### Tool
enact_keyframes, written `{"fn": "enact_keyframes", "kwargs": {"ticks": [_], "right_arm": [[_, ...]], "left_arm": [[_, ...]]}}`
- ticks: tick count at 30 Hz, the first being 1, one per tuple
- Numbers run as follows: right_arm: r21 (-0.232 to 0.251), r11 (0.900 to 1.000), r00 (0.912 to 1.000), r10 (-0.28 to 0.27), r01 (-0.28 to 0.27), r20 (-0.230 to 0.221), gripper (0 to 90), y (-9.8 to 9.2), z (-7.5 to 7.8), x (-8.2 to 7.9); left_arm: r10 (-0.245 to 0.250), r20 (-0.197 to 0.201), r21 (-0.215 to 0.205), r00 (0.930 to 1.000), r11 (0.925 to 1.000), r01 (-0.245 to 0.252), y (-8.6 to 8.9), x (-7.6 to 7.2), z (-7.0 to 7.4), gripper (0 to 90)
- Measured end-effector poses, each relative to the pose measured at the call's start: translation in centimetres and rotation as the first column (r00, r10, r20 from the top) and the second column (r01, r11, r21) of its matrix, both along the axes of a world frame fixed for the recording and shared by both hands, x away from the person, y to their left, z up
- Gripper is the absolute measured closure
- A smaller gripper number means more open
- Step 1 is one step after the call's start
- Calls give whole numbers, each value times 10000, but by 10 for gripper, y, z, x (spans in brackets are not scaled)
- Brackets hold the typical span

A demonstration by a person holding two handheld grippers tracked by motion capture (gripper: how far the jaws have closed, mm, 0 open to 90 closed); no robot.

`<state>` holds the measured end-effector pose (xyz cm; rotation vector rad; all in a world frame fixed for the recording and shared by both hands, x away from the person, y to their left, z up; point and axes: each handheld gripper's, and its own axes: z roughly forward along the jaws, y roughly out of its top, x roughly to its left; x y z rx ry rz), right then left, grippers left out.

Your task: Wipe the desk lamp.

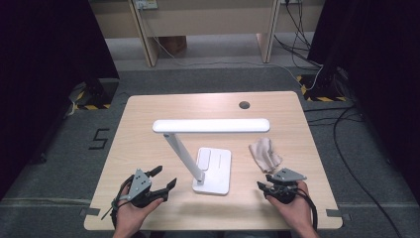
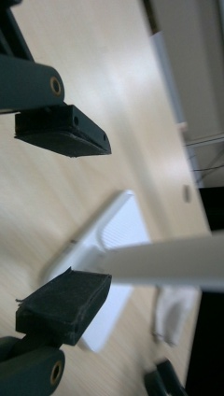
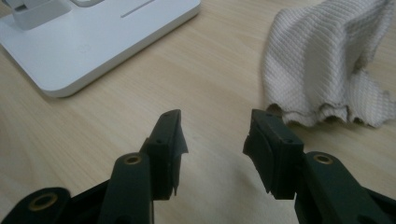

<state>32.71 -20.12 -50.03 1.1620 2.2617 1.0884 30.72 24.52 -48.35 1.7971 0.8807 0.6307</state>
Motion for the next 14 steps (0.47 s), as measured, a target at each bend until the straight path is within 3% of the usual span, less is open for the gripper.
{"fn": "enact_keyframes", "kwargs": {"ticks": [6,9,14], "right_arm": [[424,9982,9983,-440,424,391,550,-13,-6,-10],[534,9971,9970,-573,545,518,549,-16,-8,-9],[709,9944,9945,-831,785,639,543,-18,-11,-6]], "left_arm": [[214,-584,107,9981,9997,-208,7,11,-26,322],[331,-606,-186,9976,9992,-342,9,13,-26,325],[365,-700,-86,9969,9993,-372,10,13,-28,326]]}}
